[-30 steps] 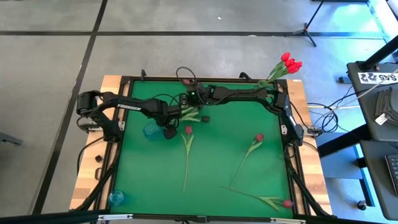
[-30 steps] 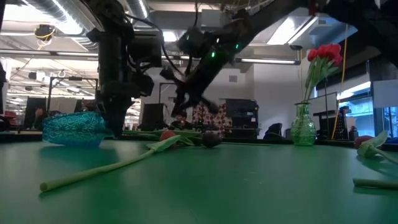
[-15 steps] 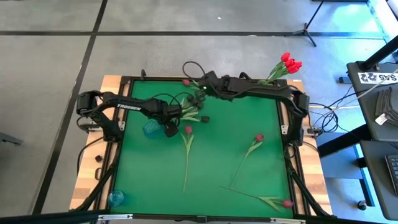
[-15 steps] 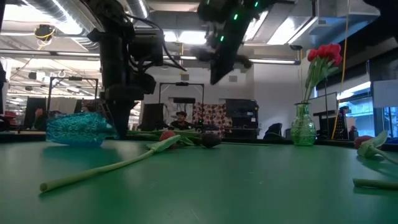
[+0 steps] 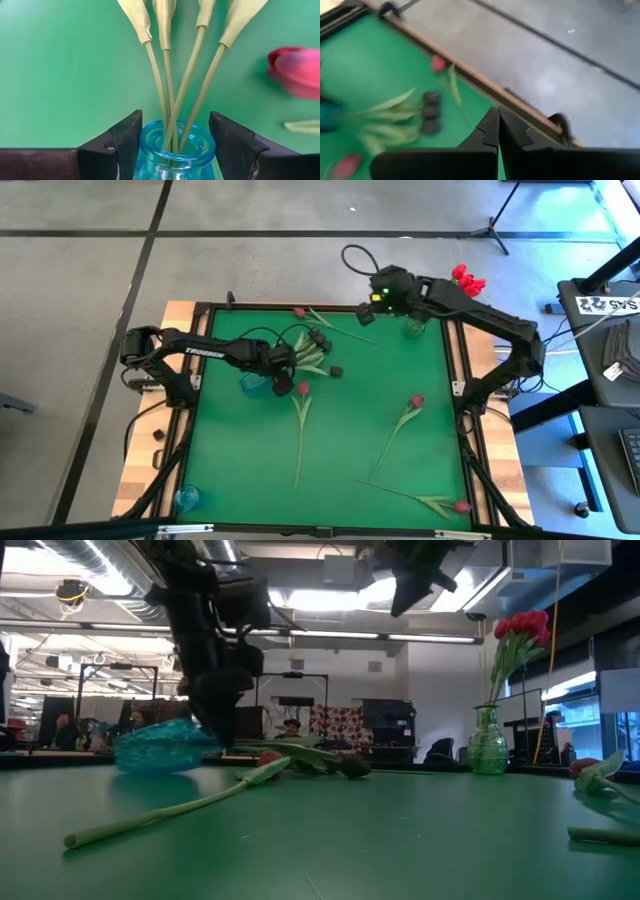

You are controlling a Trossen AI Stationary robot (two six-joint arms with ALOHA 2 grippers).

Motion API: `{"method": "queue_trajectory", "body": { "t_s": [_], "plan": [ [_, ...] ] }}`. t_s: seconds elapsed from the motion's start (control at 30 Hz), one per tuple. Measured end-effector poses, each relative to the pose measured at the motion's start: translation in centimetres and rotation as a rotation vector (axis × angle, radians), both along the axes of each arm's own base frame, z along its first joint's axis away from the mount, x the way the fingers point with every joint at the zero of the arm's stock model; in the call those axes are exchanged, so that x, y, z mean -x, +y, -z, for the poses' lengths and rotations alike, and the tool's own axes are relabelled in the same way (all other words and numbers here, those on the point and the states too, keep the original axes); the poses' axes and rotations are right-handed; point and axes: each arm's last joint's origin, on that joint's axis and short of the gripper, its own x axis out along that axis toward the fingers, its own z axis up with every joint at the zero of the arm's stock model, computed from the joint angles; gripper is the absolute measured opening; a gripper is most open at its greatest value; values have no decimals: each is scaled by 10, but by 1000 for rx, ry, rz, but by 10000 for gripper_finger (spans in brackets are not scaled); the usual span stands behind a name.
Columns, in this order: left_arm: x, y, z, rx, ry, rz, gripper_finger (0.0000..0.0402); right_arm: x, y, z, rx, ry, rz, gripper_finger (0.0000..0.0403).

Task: Sort flowers into vase by color
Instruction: Adjust the top blue vase, then put the pink tulip into the bottom blue vase

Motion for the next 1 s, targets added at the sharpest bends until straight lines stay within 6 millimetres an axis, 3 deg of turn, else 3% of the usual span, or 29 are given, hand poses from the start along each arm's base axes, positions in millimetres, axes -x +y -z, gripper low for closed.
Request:
{"method": "queue_trajectory", "body": {
  "t_s": [0.17, 0.47, 0.6, 0.77, 0.9, 1.0],
  "plan": [
    [-11, 4, -5, -62, -123, -6, 204, 5, 15, 5, -89, 58, -87, 0],
    [-20, 7, -1, -167, -323, -64, 204, 4, 38, 5, -70, 84, -147, 0],
    [-30, -1, -7, -264, -451, -81, 203, 21, 42, -8, -50, 57, -137, 0],
    [-48, -17, -33, -369, -716, -46, 202, 49, 48, -31, 28, 4, -144, 0],
    [-44, -19, -57, -471, -852, -137, 193, 68, 53, -43, 63, -34, -123, 0],
    [-25, -14, -62, -582, -879, -245, 176, 77, 56, -48, 56, -63, -114, 0]
  ]
}}
